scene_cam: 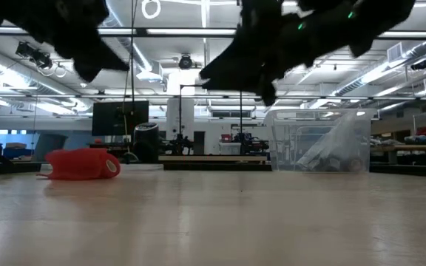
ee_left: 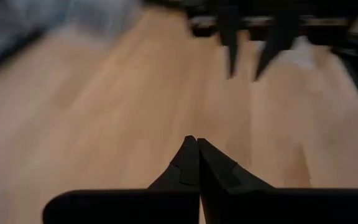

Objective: Roll bandage
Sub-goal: Roll the red bandage

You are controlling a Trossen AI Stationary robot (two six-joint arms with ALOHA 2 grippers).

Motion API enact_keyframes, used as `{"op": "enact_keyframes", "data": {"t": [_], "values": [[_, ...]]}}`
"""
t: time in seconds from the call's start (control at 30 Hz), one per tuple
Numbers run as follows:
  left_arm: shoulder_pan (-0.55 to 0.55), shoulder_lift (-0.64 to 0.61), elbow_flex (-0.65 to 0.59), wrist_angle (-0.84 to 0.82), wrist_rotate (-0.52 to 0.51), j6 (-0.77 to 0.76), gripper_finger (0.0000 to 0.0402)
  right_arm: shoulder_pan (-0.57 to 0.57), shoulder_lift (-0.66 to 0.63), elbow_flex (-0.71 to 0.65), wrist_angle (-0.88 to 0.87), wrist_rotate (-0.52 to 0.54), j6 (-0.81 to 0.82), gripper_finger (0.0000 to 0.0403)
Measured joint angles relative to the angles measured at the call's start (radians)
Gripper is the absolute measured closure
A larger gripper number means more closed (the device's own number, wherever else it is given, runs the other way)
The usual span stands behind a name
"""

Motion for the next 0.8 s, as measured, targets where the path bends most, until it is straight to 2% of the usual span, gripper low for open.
{"op": "enact_keyframes", "data": {"t": [0.1,0.27,0.57,0.7,0.8], "values": [[0.037,-0.026,-0.004,-0.123,0.009,-0.143,0.0401,-0.032,0.091,0.03,0.096,-0.041,-0.003,0.0293],[0.136,-0.046,-0.004,-0.375,0.014,-0.283,0.0401,-0.081,0.203,0.088,0.104,-0.071,-0.019,0.0299],[0.325,-0.038,-0.004,-0.638,0.018,-0.29,0.0401,-0.098,0.252,0.134,0.118,-0.085,-0.065,0.0327],[0.368,-0.01,-0.01,-0.644,0.092,-0.27,0.0401,-0.098,0.252,0.135,0.116,-0.085,-0.082,0.034],[0.379,0.012,-0.048,-0.563,0.139,-0.256,0.0401,-0.098,0.252,0.135,0.111,-0.085,-0.09,0.0343]]}}
